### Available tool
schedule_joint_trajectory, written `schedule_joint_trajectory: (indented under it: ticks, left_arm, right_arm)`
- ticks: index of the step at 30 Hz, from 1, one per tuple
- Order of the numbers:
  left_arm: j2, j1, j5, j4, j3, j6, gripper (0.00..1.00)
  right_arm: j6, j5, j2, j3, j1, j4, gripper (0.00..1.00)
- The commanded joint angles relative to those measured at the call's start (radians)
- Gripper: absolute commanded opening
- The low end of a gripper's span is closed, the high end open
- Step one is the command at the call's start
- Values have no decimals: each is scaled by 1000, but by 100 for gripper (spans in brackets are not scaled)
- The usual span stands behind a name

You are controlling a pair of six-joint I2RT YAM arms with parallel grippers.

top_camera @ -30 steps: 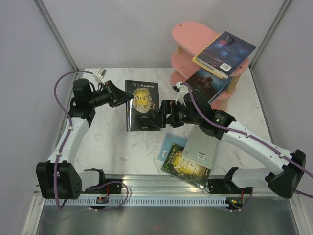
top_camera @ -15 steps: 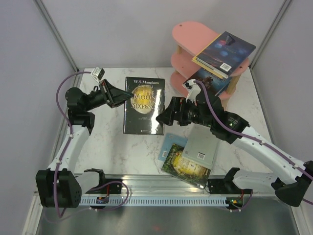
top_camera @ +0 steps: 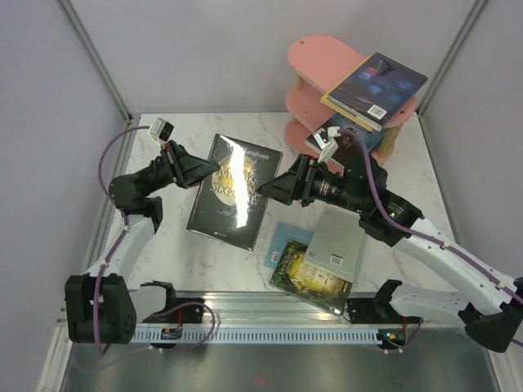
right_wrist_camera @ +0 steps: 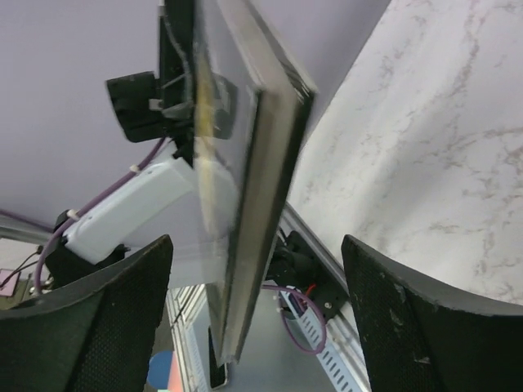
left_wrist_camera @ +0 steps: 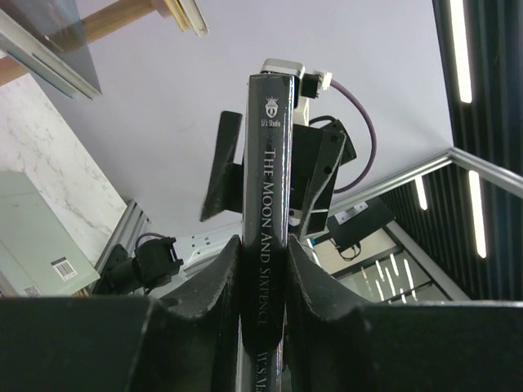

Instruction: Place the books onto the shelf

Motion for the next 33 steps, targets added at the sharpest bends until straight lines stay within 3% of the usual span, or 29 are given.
schedule_joint_trajectory:
  ticks: [1, 11, 19, 21, 22, 23, 26, 29, 30, 33]
  left_arm:
    - [28, 0, -129, 329, -19, -328, 2]
    - [25, -32, -160, 260, -11, -279, 2]
    - [-15, -113, -207, 107, -6, -166, 2]
    - [-44, -120, -210, 21, -6, -120, 2]
    - [-52, -121, -212, 6, -6, -110, 2]
    - [-63, -121, -215, -16, -11, -106, 2]
    - [-86, -120, -215, -86, -17, -60, 2]
    - [-104, -109, -181, -206, 1, 18, 41]
    - [-116, -101, -151, -332, 10, 102, 70]
    - [-161, -23, -118, -534, 27, 233, 93]
  right_arm:
    - [83, -87, -23, -25, 0, 163, 84]
    - [198, -166, -28, -94, -2, 380, 51]
    - [235, -122, 4, -106, 0, 438, 46]
    - [237, -104, 3, -105, 0, 433, 37]
    - [235, -99, -3, -105, 0, 433, 27]
    - [227, -76, -6, -97, 0, 406, 0]
    - [212, -38, -32, -97, 0, 375, 0]
    - [197, -15, -55, -77, 0, 314, 0]
    - [189, 20, -71, -69, 1, 285, 0]
    - [148, 126, -103, -23, 0, 112, 0]
